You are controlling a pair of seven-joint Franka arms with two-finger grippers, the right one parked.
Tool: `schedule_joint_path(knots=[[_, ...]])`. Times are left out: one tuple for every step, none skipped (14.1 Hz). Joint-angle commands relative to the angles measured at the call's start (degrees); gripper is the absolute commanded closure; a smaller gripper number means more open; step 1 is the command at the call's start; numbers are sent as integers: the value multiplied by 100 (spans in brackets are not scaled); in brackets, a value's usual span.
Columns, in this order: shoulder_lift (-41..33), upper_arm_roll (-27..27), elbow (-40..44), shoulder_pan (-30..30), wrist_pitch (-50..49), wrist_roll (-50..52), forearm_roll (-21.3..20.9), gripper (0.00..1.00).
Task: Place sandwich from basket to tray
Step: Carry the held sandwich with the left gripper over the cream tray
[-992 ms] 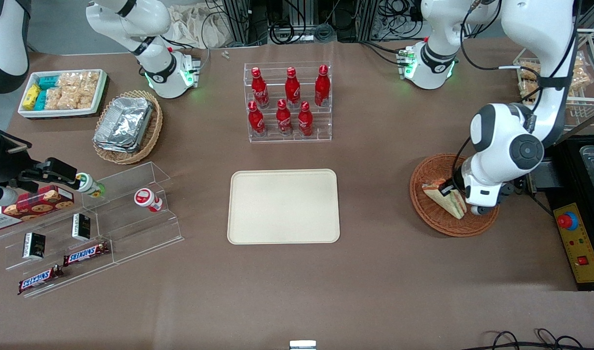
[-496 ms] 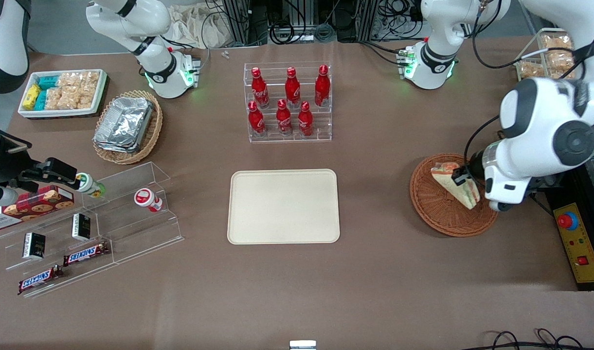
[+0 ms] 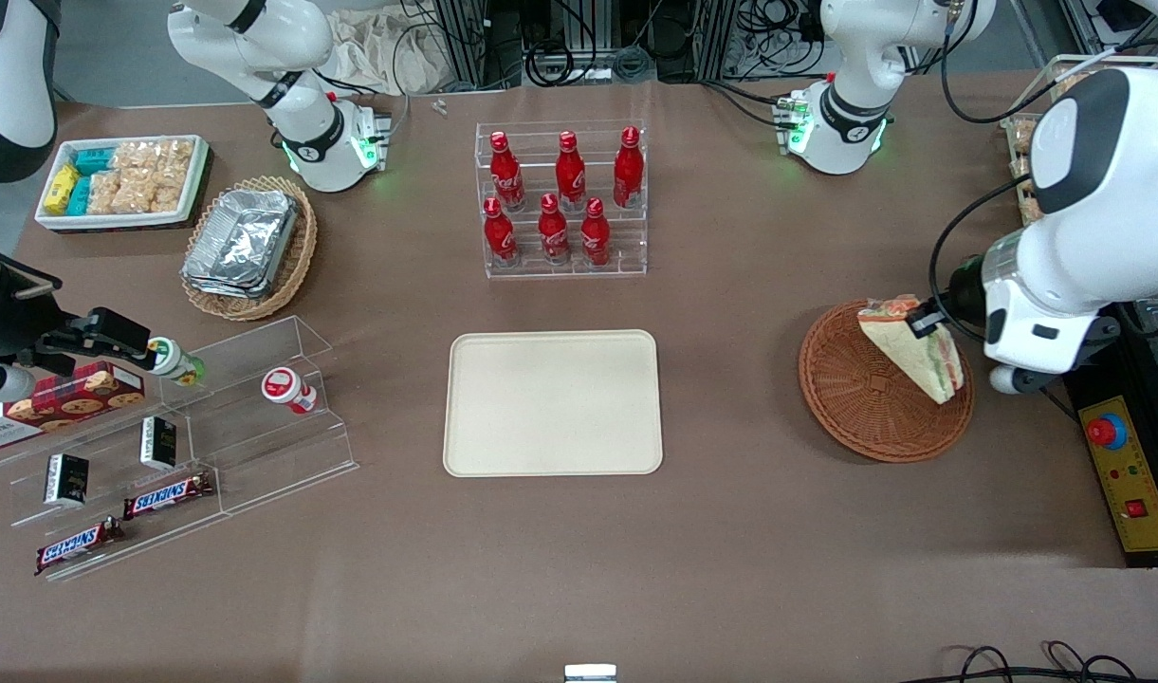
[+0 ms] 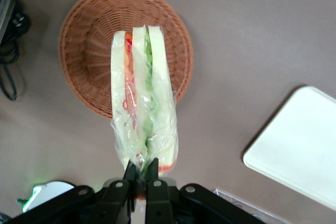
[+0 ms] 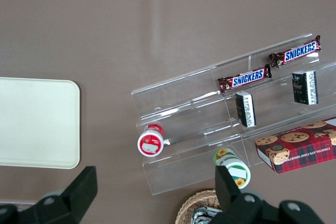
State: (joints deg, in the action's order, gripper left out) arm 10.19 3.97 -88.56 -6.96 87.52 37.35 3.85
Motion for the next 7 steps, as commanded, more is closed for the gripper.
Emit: schedule_joint_path(knots=[[237,358,278,-60,-148,-44,45,100],[255,611,373,-60,-130,-18,37,100],[342,875,505,-51,-139,-18,46,100],[386,1043,645,-51,-130,-26,54,100],[457,1253,690,-51,-121,-79,54,100],[501,1516,700,-51,-86,-18,37,100],[597,1702,700,-60,19,0,11,100]])
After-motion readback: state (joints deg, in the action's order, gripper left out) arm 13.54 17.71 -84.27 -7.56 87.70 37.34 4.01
